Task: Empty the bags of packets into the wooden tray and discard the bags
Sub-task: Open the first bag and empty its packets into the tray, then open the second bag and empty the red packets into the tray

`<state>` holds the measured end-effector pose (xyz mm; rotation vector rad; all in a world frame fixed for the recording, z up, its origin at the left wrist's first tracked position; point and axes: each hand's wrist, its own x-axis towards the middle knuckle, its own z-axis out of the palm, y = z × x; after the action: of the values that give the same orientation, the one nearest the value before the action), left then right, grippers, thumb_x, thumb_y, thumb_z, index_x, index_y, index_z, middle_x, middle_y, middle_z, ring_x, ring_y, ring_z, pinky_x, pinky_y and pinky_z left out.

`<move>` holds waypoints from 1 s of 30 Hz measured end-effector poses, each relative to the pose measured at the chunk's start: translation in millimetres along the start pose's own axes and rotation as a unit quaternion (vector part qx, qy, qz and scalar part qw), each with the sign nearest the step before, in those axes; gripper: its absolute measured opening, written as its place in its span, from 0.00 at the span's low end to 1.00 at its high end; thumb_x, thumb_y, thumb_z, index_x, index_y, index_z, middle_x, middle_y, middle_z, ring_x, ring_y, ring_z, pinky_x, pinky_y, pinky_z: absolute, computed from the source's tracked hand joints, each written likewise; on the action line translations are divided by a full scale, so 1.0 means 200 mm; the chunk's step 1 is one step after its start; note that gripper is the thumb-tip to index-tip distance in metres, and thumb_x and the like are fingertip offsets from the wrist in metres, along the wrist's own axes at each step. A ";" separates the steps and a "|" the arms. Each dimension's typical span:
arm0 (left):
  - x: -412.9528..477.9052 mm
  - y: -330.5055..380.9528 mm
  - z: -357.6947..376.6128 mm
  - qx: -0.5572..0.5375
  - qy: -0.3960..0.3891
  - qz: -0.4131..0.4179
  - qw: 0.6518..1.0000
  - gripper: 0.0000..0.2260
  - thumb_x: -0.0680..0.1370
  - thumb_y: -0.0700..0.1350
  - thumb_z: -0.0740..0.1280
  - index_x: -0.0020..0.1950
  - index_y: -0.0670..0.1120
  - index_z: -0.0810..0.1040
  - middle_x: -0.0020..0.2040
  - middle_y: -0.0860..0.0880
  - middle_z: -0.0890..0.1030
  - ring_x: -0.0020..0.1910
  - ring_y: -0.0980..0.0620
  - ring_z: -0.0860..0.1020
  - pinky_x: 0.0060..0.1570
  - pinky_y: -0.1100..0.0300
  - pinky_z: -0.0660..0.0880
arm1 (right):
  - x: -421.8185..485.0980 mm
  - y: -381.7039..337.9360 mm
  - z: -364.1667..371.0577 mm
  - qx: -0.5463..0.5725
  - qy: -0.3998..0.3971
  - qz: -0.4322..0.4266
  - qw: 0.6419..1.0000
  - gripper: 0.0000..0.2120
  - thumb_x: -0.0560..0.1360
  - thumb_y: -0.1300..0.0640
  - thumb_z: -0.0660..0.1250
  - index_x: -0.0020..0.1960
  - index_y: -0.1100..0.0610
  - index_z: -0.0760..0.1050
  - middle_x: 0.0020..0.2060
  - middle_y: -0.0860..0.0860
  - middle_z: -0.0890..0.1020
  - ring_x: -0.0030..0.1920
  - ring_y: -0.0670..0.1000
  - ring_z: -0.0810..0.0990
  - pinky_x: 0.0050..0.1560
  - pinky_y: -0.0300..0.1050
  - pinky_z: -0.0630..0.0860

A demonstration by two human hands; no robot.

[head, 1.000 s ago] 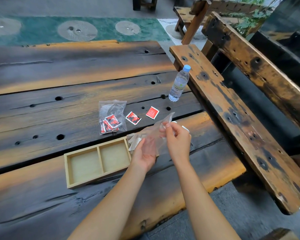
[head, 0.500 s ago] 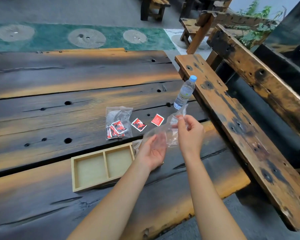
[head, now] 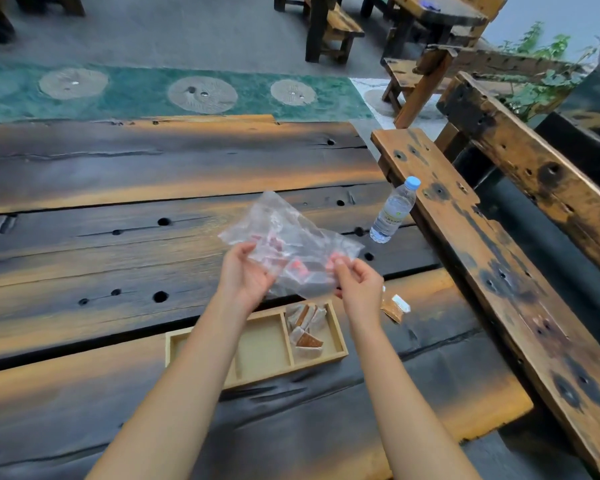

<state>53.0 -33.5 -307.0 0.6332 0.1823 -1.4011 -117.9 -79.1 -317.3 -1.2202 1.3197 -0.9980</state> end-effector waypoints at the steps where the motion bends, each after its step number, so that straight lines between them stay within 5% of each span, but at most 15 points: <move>1: 0.01 0.05 -0.01 0.020 0.019 0.016 0.999 0.08 0.77 0.38 0.57 0.50 0.44 0.74 0.47 0.44 0.79 0.46 0.48 0.79 0.46 0.54 0.80 | 0.00 0.03 0.05 0.012 -0.015 0.031 0.999 0.05 0.75 0.58 0.68 0.42 0.54 0.80 0.32 0.45 0.82 0.31 0.40 0.78 0.30 0.34 0.75; 6: 0.06 0.30 -0.10 0.040 0.123 0.092 0.987 0.09 0.79 0.38 0.58 0.43 0.47 0.75 0.43 0.49 0.79 0.44 0.53 0.79 0.45 0.57 0.77 | 0.01 0.15 0.26 0.049 -0.111 0.138 0.983 0.04 0.76 0.60 0.67 0.50 0.57 0.78 0.36 0.50 0.84 0.35 0.44 0.85 0.36 0.36 0.81; 13: 0.12 0.65 -0.51 0.025 0.285 0.164 0.944 0.11 0.80 0.41 0.55 0.40 0.48 0.72 0.44 0.51 0.76 0.42 0.56 0.77 0.53 0.60 0.76 | 0.14 0.25 0.43 -0.020 -0.134 0.147 0.980 0.03 0.77 0.64 0.65 0.49 0.62 0.77 0.36 0.53 0.82 0.34 0.44 0.82 0.35 0.34 0.79; 15: 0.11 0.72 -0.70 0.021 0.338 0.159 0.927 0.06 0.79 0.41 0.58 0.49 0.48 0.74 0.49 0.51 0.76 0.45 0.56 0.77 0.58 0.62 0.74 | 0.20 0.29 0.48 -0.066 -0.121 0.142 0.980 0.03 0.76 0.65 0.66 0.49 0.62 0.78 0.39 0.55 0.82 0.39 0.49 0.82 0.40 0.39 0.81; 18: 0.08 0.78 -0.91 -0.043 0.397 0.147 0.905 0.16 0.79 0.43 0.61 0.67 0.47 0.70 0.65 0.49 0.74 0.61 0.54 0.76 0.62 0.59 0.73 | 0.30 0.38 0.57 -0.161 -0.105 0.122 0.974 0.07 0.75 0.63 0.68 0.52 0.61 0.78 0.47 0.56 0.82 0.49 0.52 0.80 0.55 0.49 0.78; 22: 0.09 0.83 -1.01 0.014 0.411 0.117 0.904 0.11 0.81 0.45 0.57 0.62 0.49 0.74 0.60 0.52 0.76 0.62 0.53 0.75 0.64 0.59 0.70 | 0.38 0.49 0.66 -0.264 -0.106 0.113 0.952 0.18 0.73 0.60 0.70 0.61 0.62 0.73 0.59 0.58 0.78 0.58 0.56 0.76 0.53 0.40 0.68; 25: 0.10 0.84 -1.04 0.084 0.414 0.084 0.902 0.16 0.81 0.44 0.56 0.68 0.47 0.71 0.53 0.51 0.78 0.66 0.51 0.73 0.66 0.57 0.68 | 0.41 0.55 0.68 -0.351 -0.124 0.106 0.922 0.23 0.72 0.56 0.72 0.64 0.59 0.69 0.62 0.57 0.75 0.63 0.57 0.74 0.57 0.47 0.71; 28: 0.10 0.85 -1.07 0.112 0.455 0.073 0.881 0.13 0.79 0.43 0.61 0.63 0.45 0.70 0.63 0.46 0.77 0.65 0.47 0.74 0.60 0.56 0.73 | 0.40 0.59 0.68 -0.395 -0.127 0.096 0.905 0.28 0.71 0.55 0.73 0.67 0.57 0.65 0.64 0.56 0.73 0.65 0.58 0.73 0.60 0.54 0.74; 30: 0.11 0.86 -1.08 0.118 0.486 0.104 0.860 0.22 0.76 0.43 0.64 0.69 0.42 0.66 0.68 0.44 0.73 0.64 0.45 0.75 0.60 0.52 0.74 | 0.40 0.59 0.69 -0.377 -0.122 0.124 0.910 0.28 0.72 0.58 0.72 0.67 0.56 0.63 0.60 0.56 0.77 0.60 0.58 0.77 0.58 0.56 0.76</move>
<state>273.1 64.2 -444.2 1.4930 0.7261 -0.7875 7.5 -132.2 -461.6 -1.6203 1.6634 -0.1121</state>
